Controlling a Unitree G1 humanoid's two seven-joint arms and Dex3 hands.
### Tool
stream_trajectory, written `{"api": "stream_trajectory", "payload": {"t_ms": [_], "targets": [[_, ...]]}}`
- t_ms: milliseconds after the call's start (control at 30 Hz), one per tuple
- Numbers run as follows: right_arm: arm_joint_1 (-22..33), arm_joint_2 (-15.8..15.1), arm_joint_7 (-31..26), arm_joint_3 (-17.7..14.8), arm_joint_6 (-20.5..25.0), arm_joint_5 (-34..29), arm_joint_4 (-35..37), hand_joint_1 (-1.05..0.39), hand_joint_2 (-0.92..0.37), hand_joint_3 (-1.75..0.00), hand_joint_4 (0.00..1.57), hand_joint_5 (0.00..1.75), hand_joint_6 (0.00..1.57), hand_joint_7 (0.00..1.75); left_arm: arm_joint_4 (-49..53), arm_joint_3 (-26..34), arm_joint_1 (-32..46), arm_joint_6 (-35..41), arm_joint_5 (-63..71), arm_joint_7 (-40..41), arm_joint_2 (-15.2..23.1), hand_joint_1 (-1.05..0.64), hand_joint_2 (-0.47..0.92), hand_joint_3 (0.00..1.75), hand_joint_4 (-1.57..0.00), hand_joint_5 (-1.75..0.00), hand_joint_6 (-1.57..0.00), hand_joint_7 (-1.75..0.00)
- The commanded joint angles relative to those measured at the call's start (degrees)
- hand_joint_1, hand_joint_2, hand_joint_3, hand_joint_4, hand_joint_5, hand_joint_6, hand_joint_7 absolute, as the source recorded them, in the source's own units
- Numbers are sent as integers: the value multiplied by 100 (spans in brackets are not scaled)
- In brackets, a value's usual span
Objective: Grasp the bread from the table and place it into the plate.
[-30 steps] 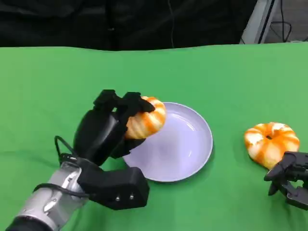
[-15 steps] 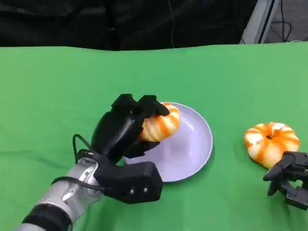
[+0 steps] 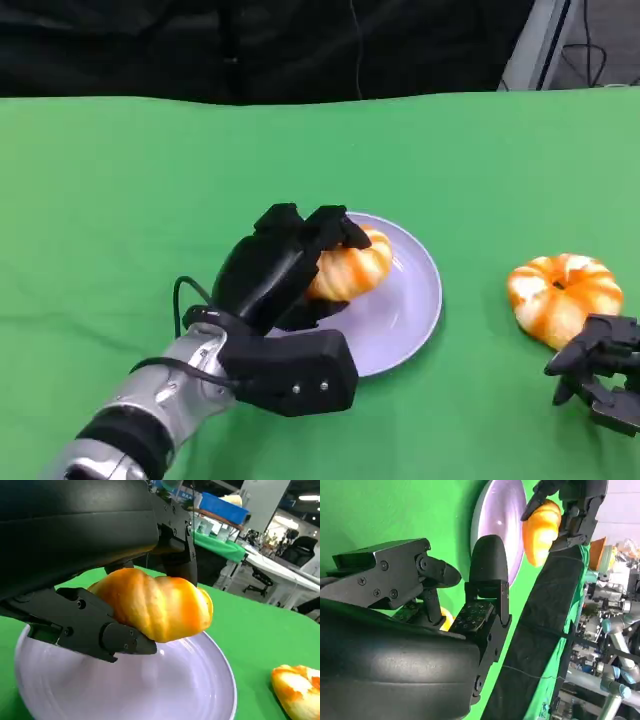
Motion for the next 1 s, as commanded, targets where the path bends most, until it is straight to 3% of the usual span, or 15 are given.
{"api": "stream_trajectory", "payload": {"t_ms": [33, 633, 767, 1000], "targets": [[52, -57, -16, -6, -10, 47, -22, 10, -83, -62, 89, 135, 96, 92, 313, -65, -236, -2, 52, 111, -60, -10, 92, 33, -26, -174, -33, -139], [63, -52, -48, 3, -10, 36, -42, 10, -83, -62, 89, 136, 96, 92, 782, -148, -381, 99, 0, -67, -148, -12, 92, 31, -26, -172, -36, -133], [64, -56, -47, 7, -6, 34, -42, 10, -83, -62, 89, 136, 97, 92, 840, -187, -387, 125, 15, -89, -138, -13, 92, 25, -30, -153, -43, -112], [79, -56, -54, 8, 7, 37, -64, 10, -83, -62, 90, 136, 97, 92, 841, -195, -389, 99, 3, -133, -120, -16, 92, 19, -50, -96, -78, -30]]}}
